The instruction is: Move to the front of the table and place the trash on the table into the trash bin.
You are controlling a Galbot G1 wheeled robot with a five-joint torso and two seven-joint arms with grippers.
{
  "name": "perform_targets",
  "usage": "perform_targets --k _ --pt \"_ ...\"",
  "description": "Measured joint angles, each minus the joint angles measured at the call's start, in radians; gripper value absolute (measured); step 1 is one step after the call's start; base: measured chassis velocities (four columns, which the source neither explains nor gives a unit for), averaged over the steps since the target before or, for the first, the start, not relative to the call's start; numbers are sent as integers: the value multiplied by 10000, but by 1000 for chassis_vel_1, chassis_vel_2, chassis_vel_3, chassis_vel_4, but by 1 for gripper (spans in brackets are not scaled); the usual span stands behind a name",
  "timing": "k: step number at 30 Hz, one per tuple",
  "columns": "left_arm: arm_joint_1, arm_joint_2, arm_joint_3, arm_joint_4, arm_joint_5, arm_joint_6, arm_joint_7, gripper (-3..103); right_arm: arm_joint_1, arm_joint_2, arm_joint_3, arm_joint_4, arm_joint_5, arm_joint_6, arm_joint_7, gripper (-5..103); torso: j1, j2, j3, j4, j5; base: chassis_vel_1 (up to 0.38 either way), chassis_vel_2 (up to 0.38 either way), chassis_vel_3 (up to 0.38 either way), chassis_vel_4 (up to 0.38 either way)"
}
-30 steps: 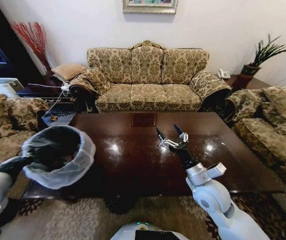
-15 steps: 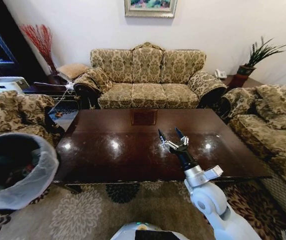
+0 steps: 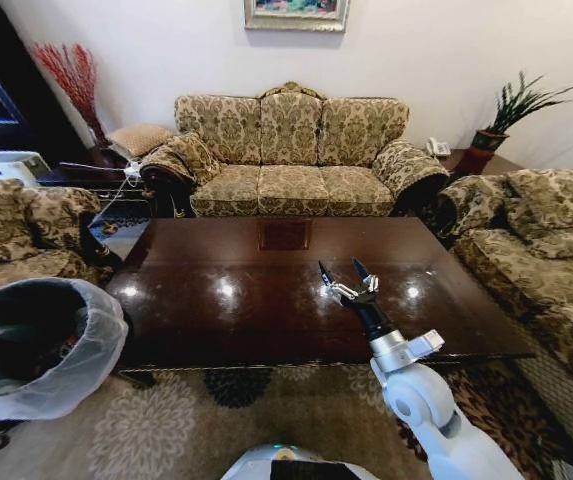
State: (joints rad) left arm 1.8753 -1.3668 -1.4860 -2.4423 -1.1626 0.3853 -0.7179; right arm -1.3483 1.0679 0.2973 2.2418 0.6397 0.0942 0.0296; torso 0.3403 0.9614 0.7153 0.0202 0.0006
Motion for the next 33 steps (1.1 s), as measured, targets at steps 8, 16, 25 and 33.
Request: perform_targets --k 8,16,25,33 --pt "-217 -632 -236 616 33 -566 -174 3 82 5 -39 -138 99 231 -2 100 3 1 0 -1 -4 -297 -289 291 279" --pt "-640 -1254 -566 2209 386 -1123 -198 3 147 46 -74 -240 -12 265 13 100 1 2 0 -1 -3 -155 -155 147 143" --pt "-937 -1196 -564 4525 813 -1765 -150 3 136 90 -87 -351 -206 220 13 100 1 3 0 5 -12 43 38 -16 -26" --pt "-1377 -672 821 7474 1861 -2550 528 3 -25 122 -23 -352 -411 200 74 100 2 3 1 -2 -10 0 0 0 0"
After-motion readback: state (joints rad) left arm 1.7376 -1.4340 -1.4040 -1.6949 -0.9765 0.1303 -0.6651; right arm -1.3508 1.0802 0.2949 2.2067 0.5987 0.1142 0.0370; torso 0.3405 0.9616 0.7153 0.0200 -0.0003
